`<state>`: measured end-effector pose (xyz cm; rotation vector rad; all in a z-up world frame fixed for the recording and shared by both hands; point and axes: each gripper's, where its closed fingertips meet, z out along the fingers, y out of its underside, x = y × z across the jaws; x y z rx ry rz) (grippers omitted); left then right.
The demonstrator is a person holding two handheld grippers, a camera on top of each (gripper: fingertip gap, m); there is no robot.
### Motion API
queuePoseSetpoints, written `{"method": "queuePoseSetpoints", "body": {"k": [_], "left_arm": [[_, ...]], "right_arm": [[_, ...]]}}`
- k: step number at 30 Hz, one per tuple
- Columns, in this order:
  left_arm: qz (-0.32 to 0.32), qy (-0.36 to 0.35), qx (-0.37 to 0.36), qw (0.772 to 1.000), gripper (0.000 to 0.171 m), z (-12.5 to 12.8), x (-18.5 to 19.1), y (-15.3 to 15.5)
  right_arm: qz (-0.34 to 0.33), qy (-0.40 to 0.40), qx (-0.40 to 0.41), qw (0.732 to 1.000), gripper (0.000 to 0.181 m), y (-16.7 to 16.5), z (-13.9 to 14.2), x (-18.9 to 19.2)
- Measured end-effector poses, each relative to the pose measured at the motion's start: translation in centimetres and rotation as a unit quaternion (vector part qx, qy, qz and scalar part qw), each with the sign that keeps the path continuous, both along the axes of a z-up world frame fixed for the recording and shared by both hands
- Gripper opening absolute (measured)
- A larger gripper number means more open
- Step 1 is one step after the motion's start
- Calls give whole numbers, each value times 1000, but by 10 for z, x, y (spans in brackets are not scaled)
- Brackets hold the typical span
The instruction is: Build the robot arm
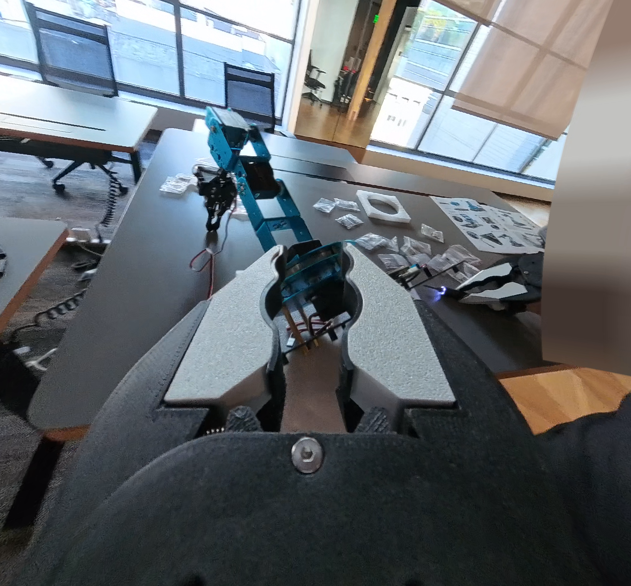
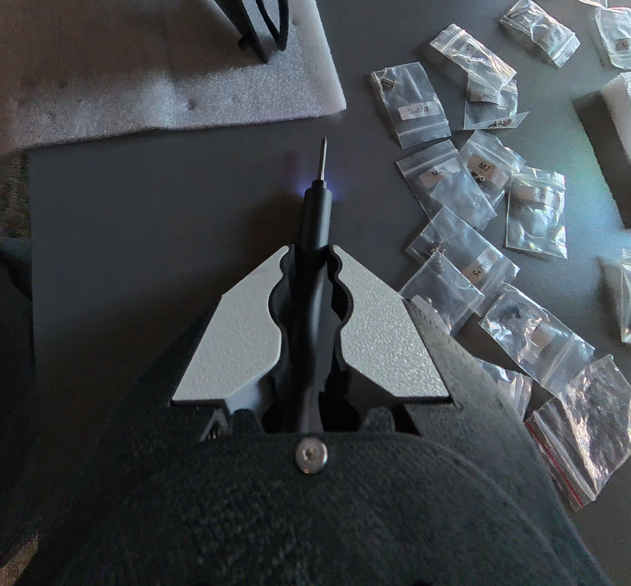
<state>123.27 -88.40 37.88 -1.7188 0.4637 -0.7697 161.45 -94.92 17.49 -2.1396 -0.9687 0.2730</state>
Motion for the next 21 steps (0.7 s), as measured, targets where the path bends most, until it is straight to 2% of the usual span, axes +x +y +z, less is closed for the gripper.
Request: {"method": "queuePoseSetpoints", "body": {"k": [3, 7, 11, 15, 21], "left_arm": [[36, 12, 9, 999, 33, -8, -18, -3], [22, -36, 27, 999, 51, -15, -38, 10], [-73, -104, -21, 992, 66, -23, -39, 42], [-161, -94, -50, 981, 75, -35, -26, 91], [-303, -131, -114, 937, 84, -47, 12, 157]], "right_arm": [[15, 1, 9, 1000, 19, 3, 6, -2], [25, 19, 40, 999, 23, 7, 31, -12], [5, 56, 53, 997, 29, 12, 52, -27], [-28, 153, 27, 987, 51, 12, 70, -56], [-96, 287, -22, 953, 66, 3, 90, -89]]}}
